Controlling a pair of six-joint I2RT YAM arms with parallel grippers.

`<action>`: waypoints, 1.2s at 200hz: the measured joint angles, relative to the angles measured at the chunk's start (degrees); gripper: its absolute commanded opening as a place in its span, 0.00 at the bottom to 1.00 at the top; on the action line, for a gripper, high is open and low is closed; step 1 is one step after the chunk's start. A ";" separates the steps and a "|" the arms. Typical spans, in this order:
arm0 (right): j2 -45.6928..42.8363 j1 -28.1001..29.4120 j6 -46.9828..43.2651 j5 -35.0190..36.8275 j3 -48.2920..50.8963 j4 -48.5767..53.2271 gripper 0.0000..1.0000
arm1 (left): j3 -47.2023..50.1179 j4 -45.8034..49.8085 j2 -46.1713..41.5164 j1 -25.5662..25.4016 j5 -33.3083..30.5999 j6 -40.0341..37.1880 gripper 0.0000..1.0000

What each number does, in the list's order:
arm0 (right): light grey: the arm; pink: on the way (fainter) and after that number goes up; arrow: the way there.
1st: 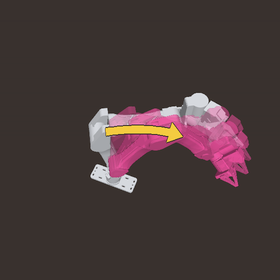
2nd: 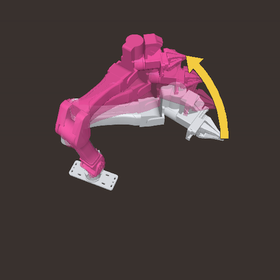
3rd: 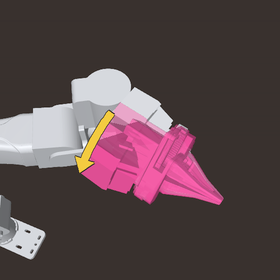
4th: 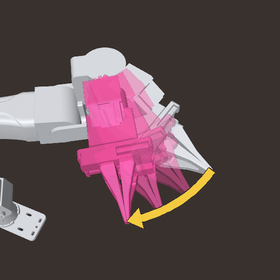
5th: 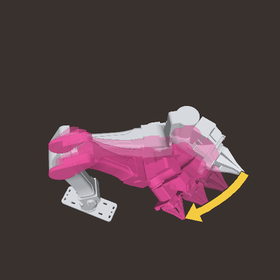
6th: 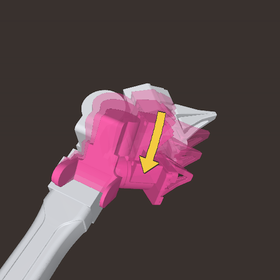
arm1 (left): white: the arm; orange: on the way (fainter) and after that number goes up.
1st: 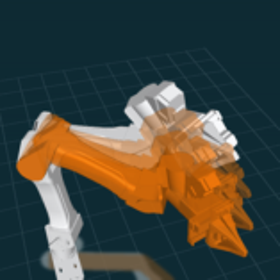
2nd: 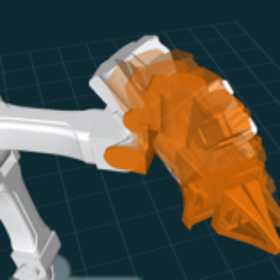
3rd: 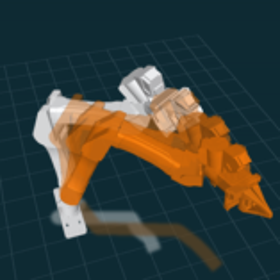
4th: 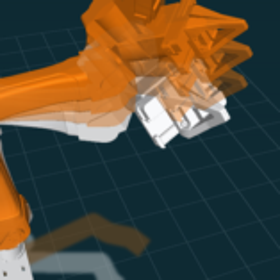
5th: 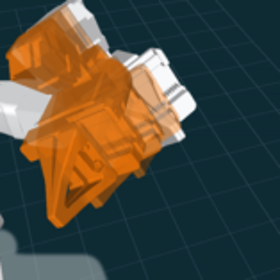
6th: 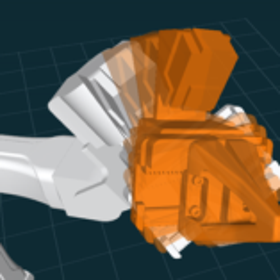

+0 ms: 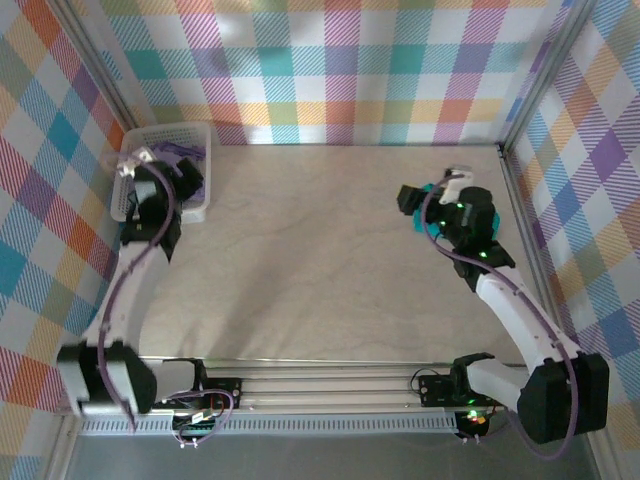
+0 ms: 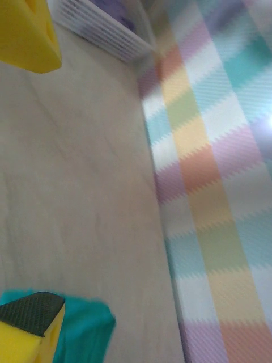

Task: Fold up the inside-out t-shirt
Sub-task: Pick up the T-shirt from the basket.

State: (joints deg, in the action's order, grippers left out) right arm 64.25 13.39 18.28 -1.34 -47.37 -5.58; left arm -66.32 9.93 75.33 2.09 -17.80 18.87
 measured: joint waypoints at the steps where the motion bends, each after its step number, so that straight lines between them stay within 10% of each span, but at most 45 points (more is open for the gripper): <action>1: 0.11 0.15 -0.02 -0.13 -0.07 0.11 1.00 | -0.35 0.11 0.42 0.11 0.00 0.00 1.00; 108: 7.19 1.51 -0.07 -5.35 -0.50 4.48 1.00 | -53.33 30.29 58.64 10.45 2.80 -1.92 0.98; 148: 7.91 1.51 0.52 -5.42 -0.50 4.46 1.00 | -62.93 36.57 66.90 10.84 5.38 -3.52 0.74; 207: 9.90 1.57 2.27 -6.29 -0.55 4.63 1.00 | -73.07 41.09 72.59 11.21 9.38 -4.50 0.00; 240: 9.35 1.62 2.25 -6.21 -0.74 5.79 1.00 | -71.12 40.28 67.82 11.21 12.50 -4.55 0.00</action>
State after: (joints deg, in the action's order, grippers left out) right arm 73.60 15.00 20.53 -7.55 -48.12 0.21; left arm -137.45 50.22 143.15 13.30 -5.30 14.33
